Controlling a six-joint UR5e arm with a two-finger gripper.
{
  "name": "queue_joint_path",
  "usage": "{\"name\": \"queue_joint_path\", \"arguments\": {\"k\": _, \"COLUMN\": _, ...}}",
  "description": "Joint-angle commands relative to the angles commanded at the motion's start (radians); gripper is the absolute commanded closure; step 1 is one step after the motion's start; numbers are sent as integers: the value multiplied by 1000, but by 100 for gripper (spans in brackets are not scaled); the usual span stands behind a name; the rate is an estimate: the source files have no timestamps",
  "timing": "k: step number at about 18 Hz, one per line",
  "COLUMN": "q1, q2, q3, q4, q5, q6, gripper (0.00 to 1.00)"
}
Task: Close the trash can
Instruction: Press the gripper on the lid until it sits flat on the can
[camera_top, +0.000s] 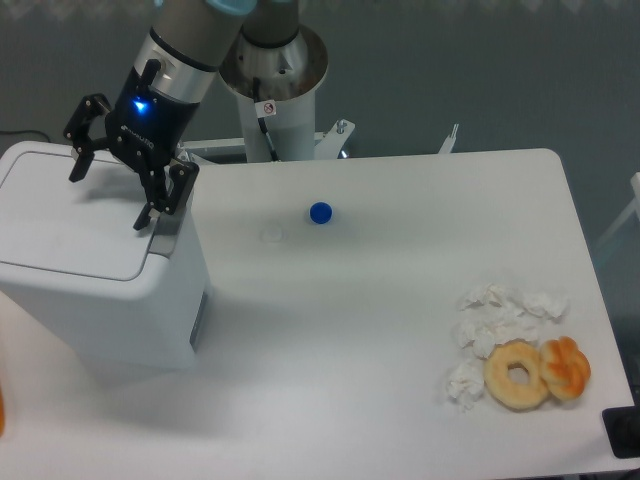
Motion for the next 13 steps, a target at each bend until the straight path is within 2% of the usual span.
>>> {"name": "queue_joint_path", "arguments": {"k": 13, "q1": 8, "q2": 15, "q3": 5, "q4": -3, "q5": -8, "q6": 3, "gripper": 0}}
